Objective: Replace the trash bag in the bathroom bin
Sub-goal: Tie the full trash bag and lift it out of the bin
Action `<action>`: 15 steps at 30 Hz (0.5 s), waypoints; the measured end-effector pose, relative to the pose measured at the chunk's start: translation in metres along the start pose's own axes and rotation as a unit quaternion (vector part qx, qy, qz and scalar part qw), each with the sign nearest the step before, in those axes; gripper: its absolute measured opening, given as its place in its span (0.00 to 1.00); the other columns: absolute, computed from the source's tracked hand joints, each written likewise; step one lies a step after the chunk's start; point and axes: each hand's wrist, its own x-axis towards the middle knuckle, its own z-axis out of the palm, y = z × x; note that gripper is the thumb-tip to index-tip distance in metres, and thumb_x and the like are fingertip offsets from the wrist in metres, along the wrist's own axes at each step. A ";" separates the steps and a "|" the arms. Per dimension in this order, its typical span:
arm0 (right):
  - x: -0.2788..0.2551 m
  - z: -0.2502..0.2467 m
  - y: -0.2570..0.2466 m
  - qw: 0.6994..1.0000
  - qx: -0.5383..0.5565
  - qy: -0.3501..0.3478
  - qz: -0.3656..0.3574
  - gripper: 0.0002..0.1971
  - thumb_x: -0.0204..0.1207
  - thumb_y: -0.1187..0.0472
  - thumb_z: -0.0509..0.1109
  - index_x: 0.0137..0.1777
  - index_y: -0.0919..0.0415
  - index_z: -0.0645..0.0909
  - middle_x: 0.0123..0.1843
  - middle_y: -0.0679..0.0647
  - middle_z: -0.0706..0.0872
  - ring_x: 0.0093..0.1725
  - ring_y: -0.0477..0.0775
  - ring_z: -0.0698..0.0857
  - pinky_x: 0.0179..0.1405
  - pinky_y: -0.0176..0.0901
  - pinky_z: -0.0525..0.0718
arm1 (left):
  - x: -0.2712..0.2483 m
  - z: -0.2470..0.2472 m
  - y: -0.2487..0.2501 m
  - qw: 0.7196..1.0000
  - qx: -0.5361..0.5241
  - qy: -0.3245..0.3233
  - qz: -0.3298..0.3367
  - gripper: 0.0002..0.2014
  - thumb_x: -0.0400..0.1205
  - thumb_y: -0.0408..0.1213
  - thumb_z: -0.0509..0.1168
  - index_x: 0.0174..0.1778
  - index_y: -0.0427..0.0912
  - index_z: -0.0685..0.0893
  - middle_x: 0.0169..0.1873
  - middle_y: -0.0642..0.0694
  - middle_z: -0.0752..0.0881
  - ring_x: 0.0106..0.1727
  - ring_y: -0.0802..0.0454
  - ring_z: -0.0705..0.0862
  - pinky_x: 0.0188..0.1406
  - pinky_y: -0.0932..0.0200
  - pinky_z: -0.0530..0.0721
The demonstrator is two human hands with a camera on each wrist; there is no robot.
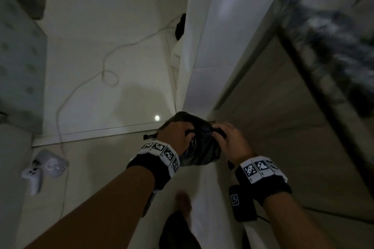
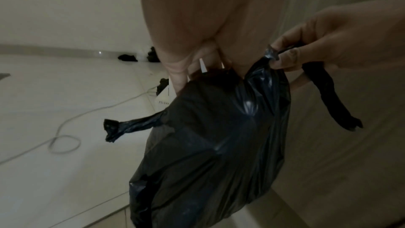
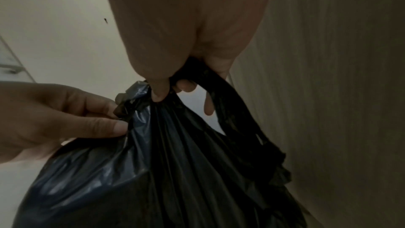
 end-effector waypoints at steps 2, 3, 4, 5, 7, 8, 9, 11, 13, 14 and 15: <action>0.032 0.025 0.033 1.000 0.002 0.000 0.007 0.11 0.79 0.71 0.65 0.59 0.72 0.83 0.57 0.69 0.84 0.55 0.65 0.83 0.50 0.28 0.68 | 0.035 0.028 -0.025 1.000 -0.009 -0.002 -0.005 0.14 0.82 0.43 0.62 0.61 0.46 0.85 0.58 0.42 0.88 0.60 0.42 0.83 0.60 0.50 0.80; 0.046 0.036 0.048 1.000 0.003 0.001 0.012 0.11 0.78 0.72 0.65 0.58 0.72 0.83 0.56 0.69 0.84 0.55 0.65 0.83 0.50 0.29 0.68 | 0.052 0.044 -0.038 1.000 -0.015 -0.001 -0.006 0.15 0.81 0.44 0.61 0.61 0.46 0.85 0.57 0.42 0.88 0.60 0.42 0.84 0.60 0.51 0.80; 0.059 0.046 0.062 1.000 0.004 0.001 0.016 0.11 0.78 0.72 0.65 0.58 0.72 0.83 0.57 0.69 0.84 0.56 0.65 0.83 0.51 0.29 0.68 | 0.065 0.058 -0.049 1.000 -0.023 0.001 -0.005 0.16 0.81 0.46 0.61 0.60 0.46 0.85 0.57 0.43 0.88 0.59 0.42 0.84 0.60 0.52 0.80; 0.071 0.055 0.075 1.000 0.004 0.001 0.019 0.11 0.78 0.72 0.66 0.58 0.73 0.83 0.57 0.69 0.84 0.56 0.65 0.83 0.51 0.29 0.68 | 0.078 0.072 -0.060 0.999 -0.033 0.004 -0.007 0.16 0.81 0.47 0.61 0.59 0.46 0.86 0.56 0.44 0.89 0.59 0.43 0.84 0.60 0.55 0.79; 0.092 0.071 0.097 1.000 0.005 -0.003 0.024 0.11 0.77 0.74 0.66 0.57 0.74 0.83 0.56 0.69 0.84 0.56 0.64 0.83 0.51 0.27 0.68 | 0.097 0.098 -0.079 0.999 -0.051 0.007 -0.013 0.15 0.81 0.46 0.61 0.59 0.45 0.86 0.55 0.45 0.89 0.58 0.45 0.85 0.57 0.62 0.75; 0.101 0.078 0.107 1.000 0.003 -0.007 0.024 0.11 0.77 0.74 0.66 0.57 0.74 0.83 0.56 0.69 0.85 0.56 0.64 0.83 0.52 0.28 0.68 | 0.105 0.110 -0.088 0.998 -0.059 0.011 -0.016 0.17 0.81 0.47 0.60 0.59 0.45 0.86 0.55 0.45 0.89 0.57 0.45 0.85 0.55 0.62 0.75; 0.110 0.086 0.116 1.000 0.002 -0.010 0.023 0.10 0.77 0.74 0.66 0.56 0.75 0.83 0.56 0.70 0.85 0.56 0.65 0.83 0.53 0.29 0.68 | 0.113 0.120 -0.096 0.998 -0.066 0.015 -0.017 0.19 0.79 0.49 0.58 0.60 0.45 0.86 0.55 0.44 0.89 0.57 0.45 0.85 0.54 0.62 0.75; 0.124 0.100 0.132 1.000 -0.001 -0.014 0.020 0.10 0.76 0.74 0.67 0.55 0.75 0.84 0.55 0.70 0.85 0.56 0.67 0.83 0.56 0.34 0.70 | 0.129 0.139 -0.110 0.997 -0.071 0.015 -0.017 0.22 0.77 0.50 0.56 0.60 0.44 0.85 0.54 0.42 0.89 0.55 0.43 0.86 0.51 0.64 0.73; 0.138 0.113 0.146 0.999 -0.005 -0.020 0.026 0.11 0.77 0.74 0.66 0.56 0.74 0.83 0.57 0.69 0.85 0.57 0.66 0.82 0.59 0.39 0.72 | 0.143 0.153 -0.121 0.997 -0.072 0.010 -0.024 0.19 0.80 0.47 0.59 0.60 0.42 0.85 0.54 0.40 0.89 0.55 0.41 0.86 0.48 0.67 0.69; 0.144 0.118 0.151 0.999 -0.006 -0.025 0.034 0.11 0.77 0.73 0.65 0.57 0.73 0.83 0.58 0.68 0.84 0.58 0.65 0.82 0.60 0.41 0.72 | 0.150 0.159 -0.126 0.997 -0.075 0.012 -0.030 0.16 0.82 0.44 0.61 0.60 0.41 0.85 0.54 0.39 0.89 0.56 0.41 0.85 0.47 0.67 0.68; 0.149 0.123 0.157 0.999 -0.006 -0.029 0.042 0.11 0.78 0.72 0.65 0.58 0.72 0.83 0.59 0.68 0.83 0.58 0.65 0.82 0.61 0.42 0.73 | 0.156 0.164 -0.130 0.996 -0.076 0.016 -0.034 0.15 0.83 0.42 0.62 0.61 0.40 0.85 0.55 0.38 0.88 0.56 0.40 0.85 0.47 0.68 0.67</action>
